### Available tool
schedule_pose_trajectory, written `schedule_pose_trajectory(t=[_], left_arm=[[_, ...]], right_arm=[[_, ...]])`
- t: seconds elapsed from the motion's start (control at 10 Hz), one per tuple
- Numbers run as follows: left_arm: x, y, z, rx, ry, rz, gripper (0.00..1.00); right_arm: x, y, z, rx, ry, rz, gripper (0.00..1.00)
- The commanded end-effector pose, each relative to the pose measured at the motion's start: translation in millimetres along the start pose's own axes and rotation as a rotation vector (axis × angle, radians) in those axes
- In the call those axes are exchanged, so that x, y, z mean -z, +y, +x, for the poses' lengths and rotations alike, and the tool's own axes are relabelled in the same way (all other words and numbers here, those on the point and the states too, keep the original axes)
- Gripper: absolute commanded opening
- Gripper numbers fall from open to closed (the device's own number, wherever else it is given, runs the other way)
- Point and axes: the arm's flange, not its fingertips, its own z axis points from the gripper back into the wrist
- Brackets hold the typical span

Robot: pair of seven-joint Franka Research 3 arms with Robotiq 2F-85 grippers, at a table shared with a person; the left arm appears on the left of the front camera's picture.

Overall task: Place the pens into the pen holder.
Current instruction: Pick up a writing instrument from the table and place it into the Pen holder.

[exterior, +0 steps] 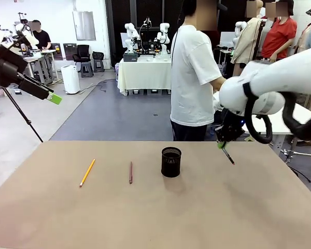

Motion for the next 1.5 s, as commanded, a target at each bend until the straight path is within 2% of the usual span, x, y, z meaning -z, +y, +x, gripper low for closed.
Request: schedule_pose_trajectory(t=[0.0,0.2,0.3,0.4,0.5,0.6,0.7,0.8,0.9,1.0,1.2,1.3,1.4], left_arm=[[-0.7,0.4,0.2,0.003,-0.001,0.001,1.0],[-0.7,0.4,0.2,0.003,-0.001,0.001,1.0],[-0.7,0.4,0.2,0.003,-0.001,0.001,1.0],[-0.7,0.4,0.2,0.003,-0.001,0.001,1.0],[-0.7,0.4,0.2,0.003,-0.001,0.001,1.0],[-0.7,0.4,0.2,0.003,-0.001,0.001,1.0],[-0.7,0.4,0.2,0.003,-0.001,0.001,1.0],[-0.7,0.4,0.2,0.003,-0.001,0.001,1.0],[-0.7,0.4,0.2,0.003,-0.001,0.001,1.0],[-0.7,0.4,0.2,0.003,-0.001,0.001,1.0],[-0.7,0.4,0.2,0.003,-0.001,0.001,1.0],[-0.7,0.4,0.2,0.003,-0.001,0.001,1.0],[-0.7,0.4,0.2,0.003,-0.001,0.001,1.0]], right_arm=[[-18.3,7.0,-23.2,-0.228,-0.08,0.277,0.0],[-30.0,27.4,-9.1,-0.379,-0.209,0.415,0.0],[-33.3,36.2,3.3,-0.457,-0.367,0.459,0.0],[-32.7,41.0,8.6,-0.547,-0.409,0.486,0.0],[-27.8,46.6,15.4,-0.615,-0.575,0.489,0.0],[-29.0,49.6,14.7,-0.703,-0.625,0.504,0.0],[-25.6,53.0,20.0,-0.743,-0.771,0.484,0.0],[-24.7,51.5,16.7,-0.79,-0.868,0.477,0.0],[-19.5,52.7,15.8,-0.767,-0.732,0.428,0.0],[-37.8,56.9,25.1,-0.728,-0.748,0.431,0.0],[-37.8,56.9,25.1,-0.728,-0.748,0.431,0.0],[-31.0,55.1,23.7,-0.754,-0.763,0.426,0.0],[-2.5,53.4,29.3,-0.758,-0.781,0.514,0.0]])
